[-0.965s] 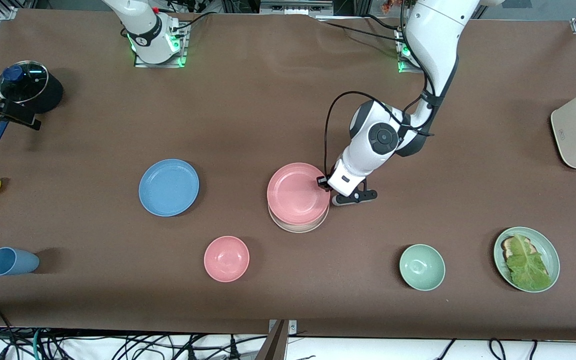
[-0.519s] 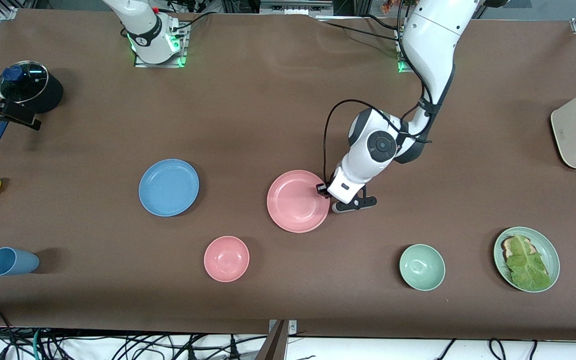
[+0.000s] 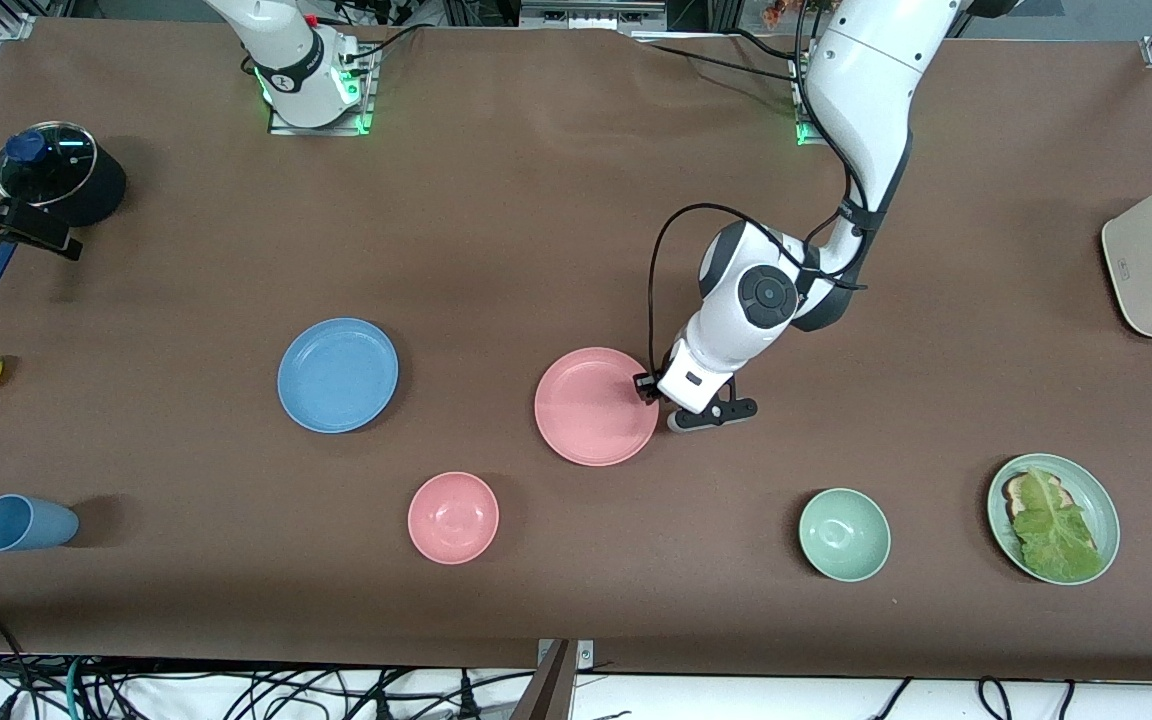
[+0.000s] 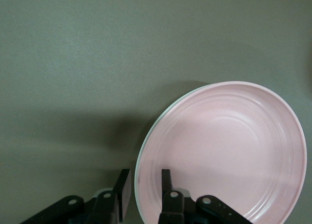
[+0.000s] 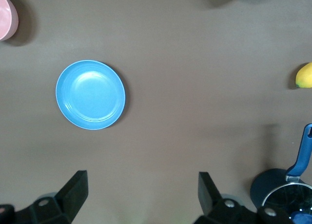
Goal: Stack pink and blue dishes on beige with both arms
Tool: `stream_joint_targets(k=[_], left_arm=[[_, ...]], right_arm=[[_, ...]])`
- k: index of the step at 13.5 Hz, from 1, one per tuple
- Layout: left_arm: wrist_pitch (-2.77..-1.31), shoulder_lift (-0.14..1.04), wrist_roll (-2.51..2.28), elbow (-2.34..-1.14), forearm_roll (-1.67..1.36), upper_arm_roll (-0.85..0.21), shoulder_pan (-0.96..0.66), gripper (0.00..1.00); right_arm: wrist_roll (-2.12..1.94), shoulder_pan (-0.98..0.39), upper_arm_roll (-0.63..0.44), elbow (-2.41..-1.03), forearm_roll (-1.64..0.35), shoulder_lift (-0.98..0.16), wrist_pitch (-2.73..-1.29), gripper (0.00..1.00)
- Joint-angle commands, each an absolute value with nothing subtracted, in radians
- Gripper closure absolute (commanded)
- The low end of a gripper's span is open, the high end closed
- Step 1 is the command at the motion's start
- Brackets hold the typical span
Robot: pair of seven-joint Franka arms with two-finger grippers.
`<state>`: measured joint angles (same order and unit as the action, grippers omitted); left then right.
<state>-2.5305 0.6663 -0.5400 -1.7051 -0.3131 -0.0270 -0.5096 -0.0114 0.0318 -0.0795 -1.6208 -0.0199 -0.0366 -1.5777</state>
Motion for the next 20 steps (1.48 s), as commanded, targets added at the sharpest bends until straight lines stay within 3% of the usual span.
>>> stream_joint_targets(k=[1, 3, 6, 9, 11, 14, 20], left_arm=[[-2.531, 0.678, -0.56, -1.677, -0.264, -0.017, -0.519, 0.58], [-2.504, 0.654, -0.561, -1.677, -0.239, -0.014, -0.508, 0.36], [-2.363, 0.597, -0.56, -1.655, -0.239, 0.009, -0.506, 0.25], [-2.145, 0.586, -0.558, -1.545, -0.238, 0.054, -0.506, 0.05], [-2.024, 0.586, -0.557, -1.479, -0.235, 0.084, -0.506, 0.01], [-1.892, 0.583, -0.488, -1.404, -0.236, 0.127, -0.506, 0.01], [-1.751, 0.523, -0.257, -1.387, -0.236, 0.21, -0.471, 0.01]], right_arm=[[-0.02, 0.037, -0.075, -1.617, -0.015, -0.026, -1.562, 0.0], [-0.015, 0.037, -0.075, -1.617, -0.017, -0.026, -1.562, 0.0], [-0.005, 0.035, -0.072, -1.626, -0.026, -0.029, -1.548, 0.0], [-0.002, 0.017, -0.069, -1.643, -0.029, -0.073, -1.537, 0.0], [0.002, -0.012, -0.069, -1.683, -0.032, -0.116, -1.578, 0.0], [0.003, -0.055, -0.061, -1.805, -0.04, -0.149, -1.797, 0.0], [0.041, -0.06, -0.057, -1.928, -0.139, -0.307, -2.143, 0.0]])
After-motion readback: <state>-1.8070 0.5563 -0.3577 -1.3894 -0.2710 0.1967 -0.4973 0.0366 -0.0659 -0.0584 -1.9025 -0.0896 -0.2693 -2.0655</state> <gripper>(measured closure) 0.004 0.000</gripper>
